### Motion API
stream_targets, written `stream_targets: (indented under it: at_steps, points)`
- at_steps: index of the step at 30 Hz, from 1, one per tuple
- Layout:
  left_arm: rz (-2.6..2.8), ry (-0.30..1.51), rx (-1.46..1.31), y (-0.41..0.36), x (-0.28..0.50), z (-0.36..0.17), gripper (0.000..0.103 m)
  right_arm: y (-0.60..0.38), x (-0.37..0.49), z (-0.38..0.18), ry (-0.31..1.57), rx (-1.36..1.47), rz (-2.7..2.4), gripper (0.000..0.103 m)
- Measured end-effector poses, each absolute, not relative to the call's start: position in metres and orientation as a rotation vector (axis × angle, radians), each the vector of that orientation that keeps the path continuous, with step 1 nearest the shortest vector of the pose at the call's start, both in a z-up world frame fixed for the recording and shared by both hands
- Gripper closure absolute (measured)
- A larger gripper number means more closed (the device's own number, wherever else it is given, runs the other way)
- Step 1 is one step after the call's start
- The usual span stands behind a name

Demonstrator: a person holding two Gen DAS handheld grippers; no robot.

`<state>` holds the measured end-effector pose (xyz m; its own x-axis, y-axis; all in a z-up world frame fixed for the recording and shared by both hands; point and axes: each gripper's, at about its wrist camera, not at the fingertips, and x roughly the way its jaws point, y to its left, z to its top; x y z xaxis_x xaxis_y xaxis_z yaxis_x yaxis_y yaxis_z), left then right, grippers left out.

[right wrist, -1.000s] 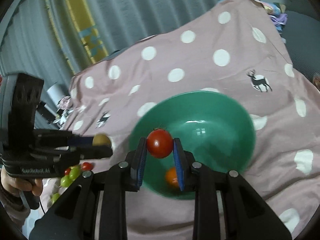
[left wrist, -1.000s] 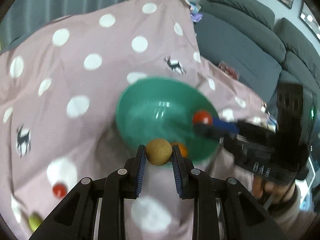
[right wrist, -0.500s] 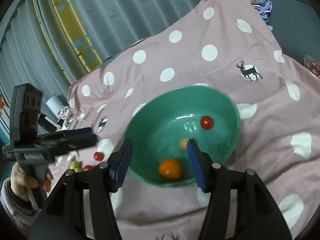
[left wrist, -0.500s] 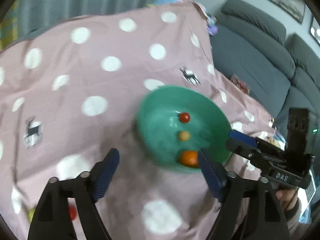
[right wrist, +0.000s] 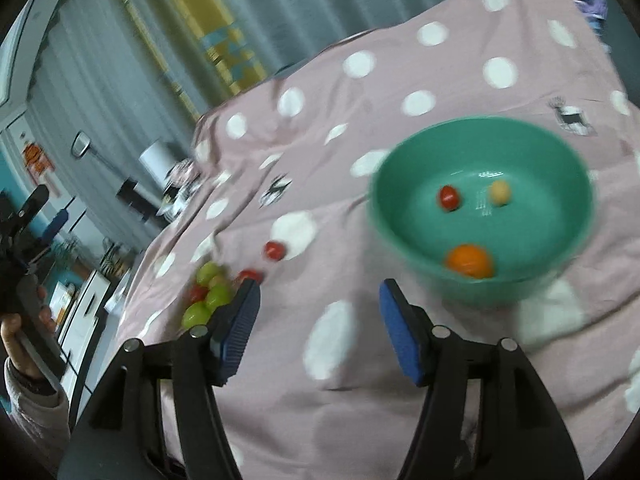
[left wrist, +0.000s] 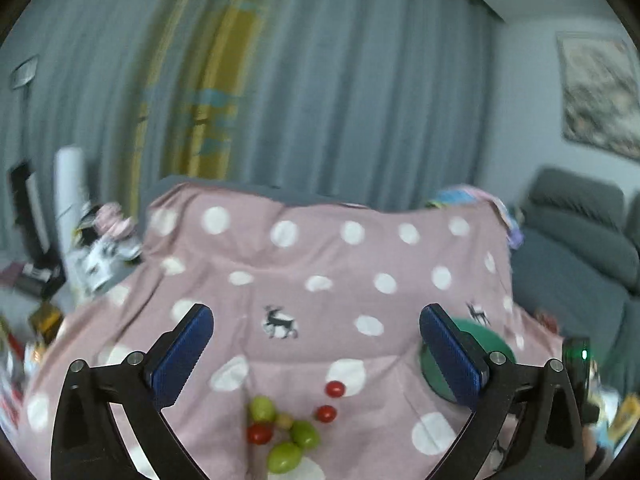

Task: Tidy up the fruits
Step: 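Lower the tomato into the bowl with the right gripper while the left drops the yellow fruit, then grasp a red cherry tomato with each gripper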

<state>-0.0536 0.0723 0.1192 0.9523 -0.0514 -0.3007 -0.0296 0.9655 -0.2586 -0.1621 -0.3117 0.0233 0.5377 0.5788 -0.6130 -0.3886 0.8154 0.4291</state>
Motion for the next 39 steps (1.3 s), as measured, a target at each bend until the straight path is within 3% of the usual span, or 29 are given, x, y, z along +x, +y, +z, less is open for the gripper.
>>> stream_targets:
  at_steps: [10, 19, 22, 24, 26, 31, 34, 39]
  points:
    - [-0.061, 0.787, -0.129, 0.043, -0.006, 0.005, 0.001, -0.241, -0.149, 0.001, 0.957, 0.181, 0.691, 0.037]
    - [-0.206, 0.951, 0.08, -0.003, 0.063, -0.022, 0.001, -0.199, -0.089, -0.013, 1.054, 0.191, 0.709, 0.038]
    - [-0.239, 0.962, 0.135, -0.011, 0.085, -0.026, 0.002, -0.185, -0.066, -0.025, 1.1, 0.193, 0.699, 0.042]
    - [-0.241, 0.971, 0.181, -0.017, 0.1, -0.031, 0.017, -0.179, -0.054, -0.034, 1.134, 0.208, 0.697, 0.049]
    - [-0.25, 1.002, 0.18, -0.017, 0.115, -0.04, 0.045, -0.172, -0.045, -0.042, 1.158, 0.216, 0.697, 0.054]
    - [-0.245, 1.035, 0.168, -0.013, 0.128, -0.053, 0.049, -0.159, -0.034, -0.053, 1.19, 0.211, 0.695, 0.055]
    - [-0.262, 1.055, 0.164, -0.012, 0.132, -0.059, 0.064, -0.152, -0.029, -0.058, 1.203, 0.197, 0.701, 0.059]
    - [-0.273, 1.095, 0.161, -0.01, 0.135, -0.069, 0.067, -0.143, -0.022, -0.061, 1.189, 0.181, 0.691, 0.065]
